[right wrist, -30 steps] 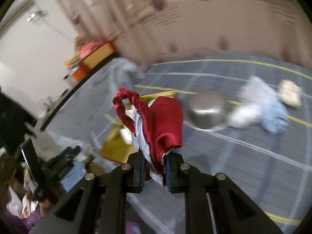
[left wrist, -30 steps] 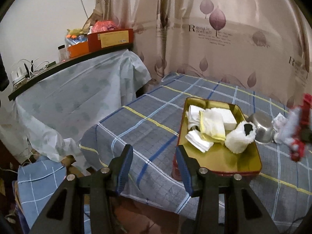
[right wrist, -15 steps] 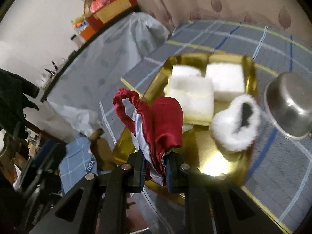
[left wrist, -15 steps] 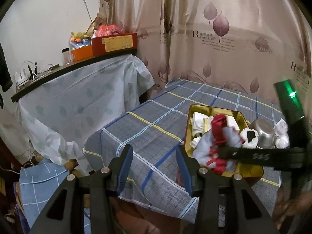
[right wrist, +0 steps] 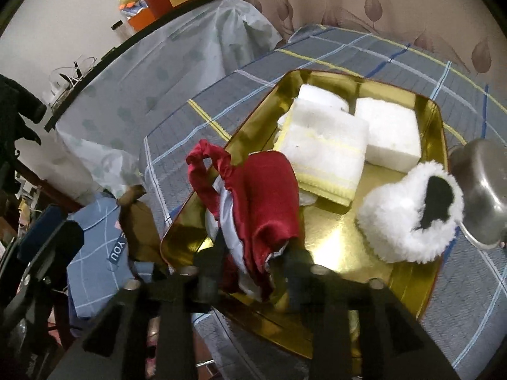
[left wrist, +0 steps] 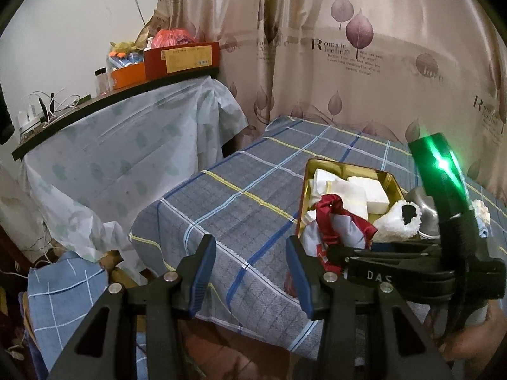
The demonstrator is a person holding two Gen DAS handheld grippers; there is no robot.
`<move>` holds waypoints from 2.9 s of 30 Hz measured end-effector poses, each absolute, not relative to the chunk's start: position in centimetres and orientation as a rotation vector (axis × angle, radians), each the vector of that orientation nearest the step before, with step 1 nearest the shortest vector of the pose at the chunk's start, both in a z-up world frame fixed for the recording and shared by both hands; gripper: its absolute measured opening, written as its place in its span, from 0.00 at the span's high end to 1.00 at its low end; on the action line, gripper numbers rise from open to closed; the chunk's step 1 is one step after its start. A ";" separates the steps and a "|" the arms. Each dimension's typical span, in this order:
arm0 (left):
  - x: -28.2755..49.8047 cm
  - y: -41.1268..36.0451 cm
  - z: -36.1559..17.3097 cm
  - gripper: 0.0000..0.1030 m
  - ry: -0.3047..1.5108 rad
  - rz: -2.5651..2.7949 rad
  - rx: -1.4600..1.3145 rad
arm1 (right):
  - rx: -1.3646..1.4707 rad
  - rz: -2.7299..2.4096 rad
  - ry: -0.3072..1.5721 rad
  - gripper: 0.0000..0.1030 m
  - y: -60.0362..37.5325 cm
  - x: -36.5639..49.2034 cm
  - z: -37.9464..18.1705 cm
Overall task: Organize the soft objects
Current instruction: 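Carry the red-and-white baby clothes into the gold tray and open the right tool, then grasp the plastic-wrapped white bundle beside the steel bowl with the left tool, then carry the plastic bundle toward the tray while the right tool grasps the cream cloth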
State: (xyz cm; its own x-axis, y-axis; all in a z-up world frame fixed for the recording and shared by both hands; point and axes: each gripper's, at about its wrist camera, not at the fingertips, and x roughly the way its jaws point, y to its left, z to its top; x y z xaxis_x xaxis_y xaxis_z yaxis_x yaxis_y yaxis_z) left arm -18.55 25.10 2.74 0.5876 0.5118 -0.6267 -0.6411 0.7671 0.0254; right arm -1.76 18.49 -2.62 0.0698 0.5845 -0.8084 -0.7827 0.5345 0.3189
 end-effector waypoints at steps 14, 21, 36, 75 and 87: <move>-17.6 25.0 1.9 0.54 0.713 0.684 -0.200 | -0.088 1.042 0.813 0.23 13.3 -3.0 3.0; -17.6 25.0 1.7 0.53 0.720 0.690 -0.194 | 0.018 0.906 0.736 0.19 6.2 -2.4 3.9; -17.7 23.1 1.9 0.53 0.708 0.713 -0.087 | -0.162 0.078 0.777 0.08 -19.1 5.6 -3.5; 12.7 -1.2 -2.5 0.53 1.048 -0.378 0.491 | 0.171 0.189 0.736 0.01 -27.3 5.7 -4.1; 16.5 0.0 -5.2 0.53 1.120 -0.362 0.503 | 0.184 0.202 0.730 0.01 -27.4 5.7 -4.0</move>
State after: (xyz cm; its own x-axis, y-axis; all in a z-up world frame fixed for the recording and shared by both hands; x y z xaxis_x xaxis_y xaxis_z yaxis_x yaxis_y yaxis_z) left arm 16.53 -0.04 -5.23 0.3965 -0.0254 -0.9177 0.5163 0.8327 0.2000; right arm 5.73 -27.38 -4.04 0.7273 0.2456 -0.6408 -0.1181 0.9646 0.2356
